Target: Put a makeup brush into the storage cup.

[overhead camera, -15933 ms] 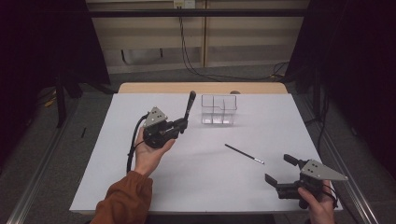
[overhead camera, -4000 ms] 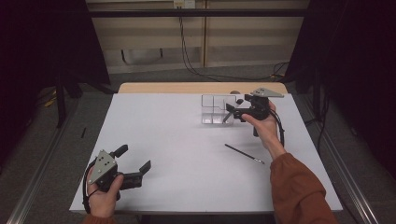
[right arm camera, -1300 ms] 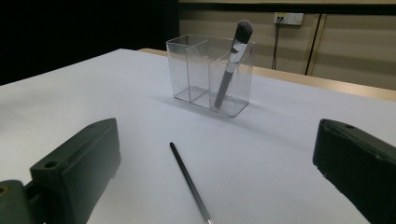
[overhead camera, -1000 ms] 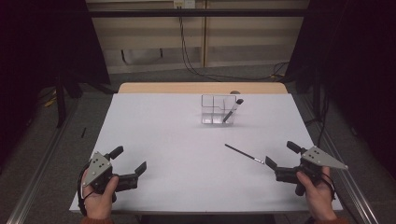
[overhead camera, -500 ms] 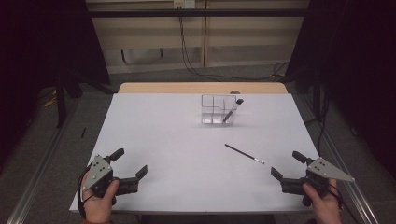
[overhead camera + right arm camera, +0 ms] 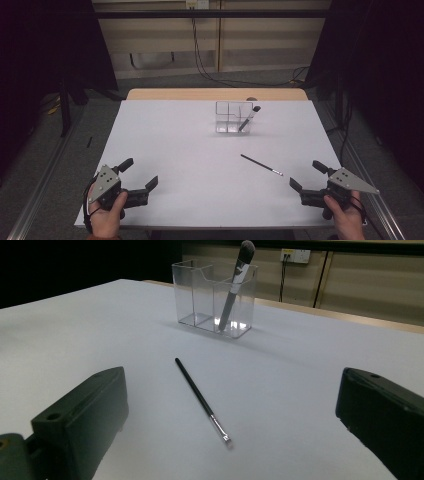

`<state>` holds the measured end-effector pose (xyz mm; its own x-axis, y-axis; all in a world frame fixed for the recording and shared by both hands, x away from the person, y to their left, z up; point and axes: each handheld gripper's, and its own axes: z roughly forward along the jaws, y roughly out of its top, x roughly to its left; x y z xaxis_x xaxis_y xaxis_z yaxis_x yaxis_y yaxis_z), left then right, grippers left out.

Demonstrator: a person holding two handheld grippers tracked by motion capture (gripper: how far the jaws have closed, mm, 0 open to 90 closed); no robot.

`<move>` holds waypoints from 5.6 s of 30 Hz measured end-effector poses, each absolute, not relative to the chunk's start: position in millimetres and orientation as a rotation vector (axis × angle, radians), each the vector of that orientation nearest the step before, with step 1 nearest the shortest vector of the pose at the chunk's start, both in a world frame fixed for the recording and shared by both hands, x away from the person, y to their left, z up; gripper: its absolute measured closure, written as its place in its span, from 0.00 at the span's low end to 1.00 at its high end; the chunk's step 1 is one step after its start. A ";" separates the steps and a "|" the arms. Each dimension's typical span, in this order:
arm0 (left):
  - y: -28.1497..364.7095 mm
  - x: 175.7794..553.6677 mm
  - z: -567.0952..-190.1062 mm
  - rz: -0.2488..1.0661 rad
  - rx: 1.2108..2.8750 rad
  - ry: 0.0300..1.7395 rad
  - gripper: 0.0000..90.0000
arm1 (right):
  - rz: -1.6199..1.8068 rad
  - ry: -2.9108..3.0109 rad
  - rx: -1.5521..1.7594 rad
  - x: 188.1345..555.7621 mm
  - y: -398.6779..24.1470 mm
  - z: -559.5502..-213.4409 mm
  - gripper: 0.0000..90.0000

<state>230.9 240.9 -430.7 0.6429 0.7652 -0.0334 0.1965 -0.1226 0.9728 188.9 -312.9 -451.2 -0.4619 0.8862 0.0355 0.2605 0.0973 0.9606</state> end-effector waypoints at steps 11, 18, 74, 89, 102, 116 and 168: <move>242.6 232.7 -431.7 0.590 1.661 0.798 0.02 | 1.429 1.807 1.083 196.1 -308.3 -442.0 0.00; 240.2 234.0 -430.7 0.583 1.665 0.788 0.02 | 1.451 1.841 1.041 207.6 -294.8 -435.8 0.00; 241.4 233.5 -430.7 0.588 1.672 0.800 0.02 | 1.203 2.465 1.097 314.4 -261.9 -419.5 0.02; 240.4 232.4 -430.7 0.598 1.682 0.789 0.03 | 0.837 2.691 1.084 328.1 -255.1 -419.9 0.07; 241.3 232.4 -430.9 0.599 1.678 0.800 0.03 | 0.549 2.858 1.025 339.1 -247.9 -416.4 0.07; 240.8 232.7 -430.9 0.597 1.681 0.797 0.03 | 0.370 2.972 0.968 342.5 -242.7 -429.2 0.34; 239.5 233.7 -431.7 0.585 1.692 0.794 0.02 | 0.064 3.013 0.917 345.2 -223.3 -447.2 0.96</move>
<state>233.7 239.5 -431.7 0.6504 0.7593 -0.0196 0.2063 -0.1518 0.9666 345.2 -223.3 -447.2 -0.8305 0.5567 0.0203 0.5571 0.8297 0.0365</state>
